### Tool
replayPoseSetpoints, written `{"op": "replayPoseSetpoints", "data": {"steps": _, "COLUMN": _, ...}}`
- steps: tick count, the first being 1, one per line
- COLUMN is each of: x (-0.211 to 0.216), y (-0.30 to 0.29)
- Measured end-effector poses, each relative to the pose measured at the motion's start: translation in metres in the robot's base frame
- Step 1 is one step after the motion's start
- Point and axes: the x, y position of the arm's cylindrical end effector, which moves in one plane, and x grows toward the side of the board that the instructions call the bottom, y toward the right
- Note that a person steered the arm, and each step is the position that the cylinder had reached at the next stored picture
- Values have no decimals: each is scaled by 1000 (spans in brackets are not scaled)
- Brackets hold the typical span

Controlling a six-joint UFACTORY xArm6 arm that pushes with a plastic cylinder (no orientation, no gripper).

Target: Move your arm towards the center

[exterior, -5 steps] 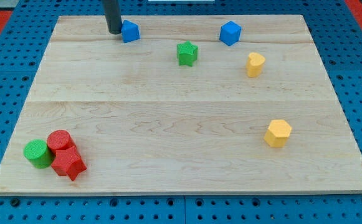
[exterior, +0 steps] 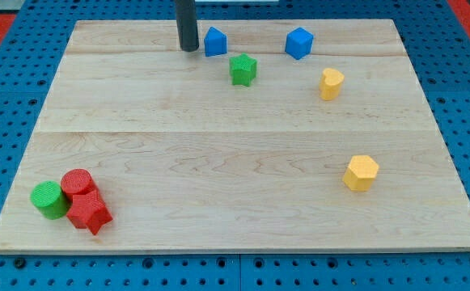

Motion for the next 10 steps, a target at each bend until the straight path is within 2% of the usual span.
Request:
{"op": "replayPoseSetpoints", "data": {"steps": 3, "x": 63, "y": -62}}
{"op": "replayPoseSetpoints", "data": {"steps": 5, "x": 134, "y": -48}}
{"op": "replayPoseSetpoints", "data": {"steps": 8, "x": 135, "y": -2}}
{"op": "replayPoseSetpoints", "data": {"steps": 10, "x": 120, "y": 56}}
